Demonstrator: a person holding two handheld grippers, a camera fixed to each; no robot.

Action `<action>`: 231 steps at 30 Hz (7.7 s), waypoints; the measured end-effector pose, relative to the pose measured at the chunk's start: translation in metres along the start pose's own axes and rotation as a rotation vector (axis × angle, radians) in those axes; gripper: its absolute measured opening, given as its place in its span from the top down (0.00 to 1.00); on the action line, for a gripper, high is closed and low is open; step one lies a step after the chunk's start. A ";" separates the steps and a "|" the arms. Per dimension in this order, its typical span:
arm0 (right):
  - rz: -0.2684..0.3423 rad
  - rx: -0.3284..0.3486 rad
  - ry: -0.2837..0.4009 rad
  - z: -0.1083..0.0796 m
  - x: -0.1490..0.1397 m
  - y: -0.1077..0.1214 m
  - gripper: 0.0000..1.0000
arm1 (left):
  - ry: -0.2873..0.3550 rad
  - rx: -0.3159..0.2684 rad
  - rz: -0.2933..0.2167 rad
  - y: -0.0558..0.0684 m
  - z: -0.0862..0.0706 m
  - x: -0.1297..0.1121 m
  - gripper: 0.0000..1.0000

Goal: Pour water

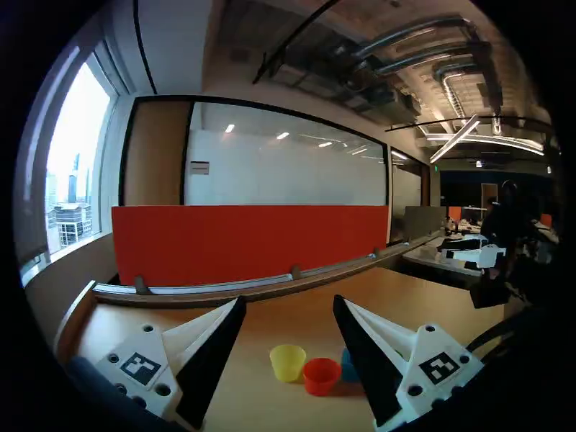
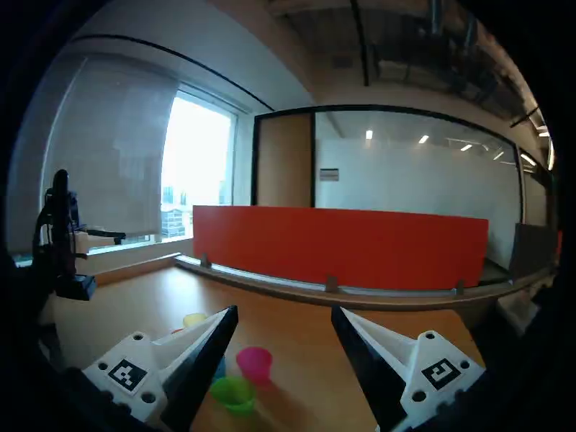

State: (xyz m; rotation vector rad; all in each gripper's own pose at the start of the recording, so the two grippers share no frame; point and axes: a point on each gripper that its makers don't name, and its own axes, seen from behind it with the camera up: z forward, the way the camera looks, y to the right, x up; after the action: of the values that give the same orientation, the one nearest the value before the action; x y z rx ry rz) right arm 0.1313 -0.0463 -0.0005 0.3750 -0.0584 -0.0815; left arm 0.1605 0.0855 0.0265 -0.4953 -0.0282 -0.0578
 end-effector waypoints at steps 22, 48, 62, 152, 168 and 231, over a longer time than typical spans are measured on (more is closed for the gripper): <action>-0.039 0.132 -0.100 0.008 -0.017 -0.024 0.00 | -0.123 -0.142 0.074 0.019 0.022 -0.026 0.11; -0.099 0.238 -0.232 0.015 -0.052 -0.045 0.00 | -0.242 -0.305 0.121 0.047 0.050 -0.066 0.11; -0.101 0.270 -0.297 0.016 -0.081 -0.053 0.00 | -0.312 -0.382 0.175 0.067 0.067 -0.092 0.11; -0.112 0.365 -0.472 0.032 -0.208 -0.072 0.00 | -0.657 -0.573 0.392 0.133 0.134 -0.235 0.10; -0.109 0.368 -0.470 0.032 -0.213 -0.071 0.00 | -0.717 -0.565 0.403 0.139 0.139 -0.242 0.10; -0.081 0.361 -0.502 0.061 -0.247 -0.084 0.10 | -0.708 -0.549 0.397 0.145 0.153 -0.266 0.14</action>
State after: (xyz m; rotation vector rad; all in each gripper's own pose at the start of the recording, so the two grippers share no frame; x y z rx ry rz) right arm -0.1247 -0.1240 0.0151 0.7110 -0.5592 -0.2460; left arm -0.0975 0.2988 0.0811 -1.0414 -0.6191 0.5147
